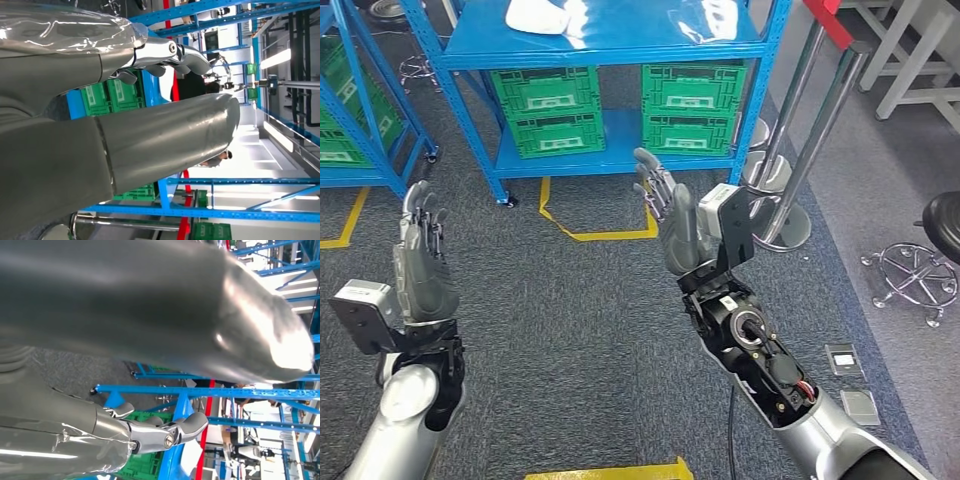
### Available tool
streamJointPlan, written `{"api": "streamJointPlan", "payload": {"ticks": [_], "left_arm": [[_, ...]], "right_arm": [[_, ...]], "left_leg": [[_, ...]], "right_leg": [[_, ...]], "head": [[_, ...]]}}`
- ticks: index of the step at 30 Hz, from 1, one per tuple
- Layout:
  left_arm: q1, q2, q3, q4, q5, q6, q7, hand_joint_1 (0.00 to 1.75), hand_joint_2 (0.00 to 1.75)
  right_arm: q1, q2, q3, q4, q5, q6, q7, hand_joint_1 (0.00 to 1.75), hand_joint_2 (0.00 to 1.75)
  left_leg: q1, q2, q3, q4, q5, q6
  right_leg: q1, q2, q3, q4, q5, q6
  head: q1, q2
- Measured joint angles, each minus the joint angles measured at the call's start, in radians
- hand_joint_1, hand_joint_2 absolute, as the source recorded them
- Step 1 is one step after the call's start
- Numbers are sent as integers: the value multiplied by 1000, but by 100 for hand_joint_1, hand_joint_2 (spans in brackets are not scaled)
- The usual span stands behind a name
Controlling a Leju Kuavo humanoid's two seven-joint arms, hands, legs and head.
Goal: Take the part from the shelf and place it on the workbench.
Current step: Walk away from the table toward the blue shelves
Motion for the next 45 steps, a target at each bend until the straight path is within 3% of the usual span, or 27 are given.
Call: {"api": "streamJointPlan", "payload": {"ticks": [15,18,19,20,22,24,25,26,28,29,31,33,35,36,37,39,40,41,42,44,45], "left_arm": [[0,0,0,0,7,-1,0,0,0],[-1,-3,0,0,7,-8,0,0,0],[-1,-5,0,0,7,-10,0,0,0],[-2,-7,0,0,7,-13,-1,0,0],[-1,-10,0,0,6,-15,-2,0,0],[3,-10,0,2,5,-16,-2,0,0],[6,-10,0,3,5,-16,-3,0,0],[8,-10,0,4,4,-16,-3,0,0],[10,-10,0,5,4,-16,-4,0,0],[9,-10,0,5,4,-16,-4,0,0],[9,-10,0,6,3,-16,-6,0,0],[8,-11,0,5,3,-17,-6,0,0],[4,-11,0,5,2,-17,-7,0,0],[2,-11,0,4,2,-17,-8,0,0],[0,-11,0,4,1,-17,-8,0,0],[4,-11,0,5,1,-17,-9,0,0],[7,-11,0,5,1,-17,-9,0,0],[10,-10,0,5,1,-17,-9,0,0],[12,-9,0,5,1,-17,-9,0,0],[12,-7,0,5,1,-17,-9,0,0],[11,-7,0,5,1,-17,-9,0,0]], "right_arm": [[0,0,1,0,1,4,-1,0,0],[0,0,1,-1,4,-2,1,0,0],[0,0,1,-3,5,-5,2,0,0],[0,0,1,-4,5,-8,4,0,0],[0,0,1,-6,5,-12,8,0,0],[4,0,3,-6,5,-12,11,0,0],[6,-1,3,-6,5,-12,13,0,0],[7,-1,3,-6,4,-12,14,0,0],[7,-1,3,-5,4,-12,14,0,0],[6,-2,4,-4,4,-12,14,0,0],[6,-2,5,-3,4,-12,14,0,0],[5,-2,6,-4,4,-12,14,0,0],[2,-2,6,-6,4,-12,13,0,0],[-1,-2,6,-8,4,-12,12,0,0],[-2,-2,6,-9,4,-12,12,0,0],[0,-1,6,-9,4,-11,12,0,0],[2,-1,7,-8,4,-11,12,0,0],[3,-1,7,-8,4,-11,12,0,0],[3,-1,7,-8,4,-11,12,0,0],[3,-1,7,-8,4,-10,12,0,0],[3,-1,7,-8,4,-10,11,0,0]], "left_leg": [[3,0,1,-2,-1,1],[4,3,9,-12,-1,12],[6,7,20,-26,0,18],[10,13,34,-42,2,23],[13,26,59,-60,0,26],[15,39,74,-61,-11,22],[18,44,81,-60,-19,17],[22,48,90,-58,-27,11],[31,54,108,-49,-49,-7],[33,55,113,-42,-62,-18],[31,56,115,-30,-77,-33],[34,57,120,-29,-85,-42],[39,58,117,-1,-100,-47],[39,57,91,48,-116,-48],[37,57,41,128,-134,-48],[31,56,-88,296,-165,-46],[28,55,-140,344,-157,-42],[24,55,-168,345,-127,-35],[18,53,-175,303,-76,-24],[0,48,-139,145,41,4],[-8,45,-114,77,75,18]], "right_leg": [[3,0,-1,0,-1,1],[1,3,3,-11,-1,11],[2,-11,2,-10,-3,16],[5,-32,-6,9,-13,19],[3,-81,-59,116,-56,24],[-7,-96,-134,250,-95,34],[-14,-98,-155,276,-91,40],[-20,-101,-153,260,-67,47],[-33,-110,-97,131,4,65],[-35,-113,-63,69,22,69],[-32,-113,-31,23,12,58],[-26,-106,-25,31,-4,29],[-22,-100,-9,32,-20,9],[-22,-98,2,31,-28,1],[-21,-98,11,29,-36,-5],[-18,-95,27,27,-50,-12],[-16,-92,36,27,-58,-13],[-14,-88,46,27,-67,-14],[-12,-84,58,26,-76,-14],[-8,-78,84,21,-96,-13],[-7,-75,94,16,-104,-10]], "head": [[-7,0],[-8,0],[-7,0],[-4,0],[3,0],[7,0],[8,0],[9,0],[13,0],[17,0],[17,0],[7,0],[-3,0],[-7,0],[-13,0],[-20,0],[-22,0],[-23,0],[-24,0],[-25,0],[-24,0]]}}
